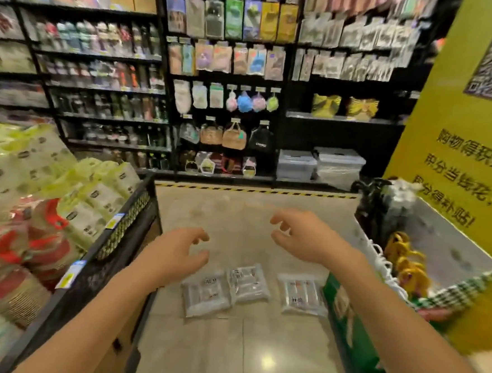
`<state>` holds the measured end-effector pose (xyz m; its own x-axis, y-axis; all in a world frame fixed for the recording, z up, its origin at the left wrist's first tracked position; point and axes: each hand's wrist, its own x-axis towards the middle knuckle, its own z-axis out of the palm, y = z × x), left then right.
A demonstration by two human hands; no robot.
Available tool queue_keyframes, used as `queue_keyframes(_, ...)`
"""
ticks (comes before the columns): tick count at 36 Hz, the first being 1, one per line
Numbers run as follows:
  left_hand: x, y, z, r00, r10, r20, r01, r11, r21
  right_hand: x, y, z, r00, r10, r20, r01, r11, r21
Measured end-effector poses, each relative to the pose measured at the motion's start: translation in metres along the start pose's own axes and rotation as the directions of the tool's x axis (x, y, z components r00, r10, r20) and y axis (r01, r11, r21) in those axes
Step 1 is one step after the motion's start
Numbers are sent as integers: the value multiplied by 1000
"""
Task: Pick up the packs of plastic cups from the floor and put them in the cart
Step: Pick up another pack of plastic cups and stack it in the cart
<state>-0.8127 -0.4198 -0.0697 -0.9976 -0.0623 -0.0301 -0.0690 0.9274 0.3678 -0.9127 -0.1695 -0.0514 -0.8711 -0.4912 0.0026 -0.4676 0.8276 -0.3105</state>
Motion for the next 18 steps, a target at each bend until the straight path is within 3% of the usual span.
queue_keyframes(18, 250, 151, 85, 991, 120, 64, -120, 993, 1, 114, 236, -38, 993, 113, -23, -114, 993, -43)
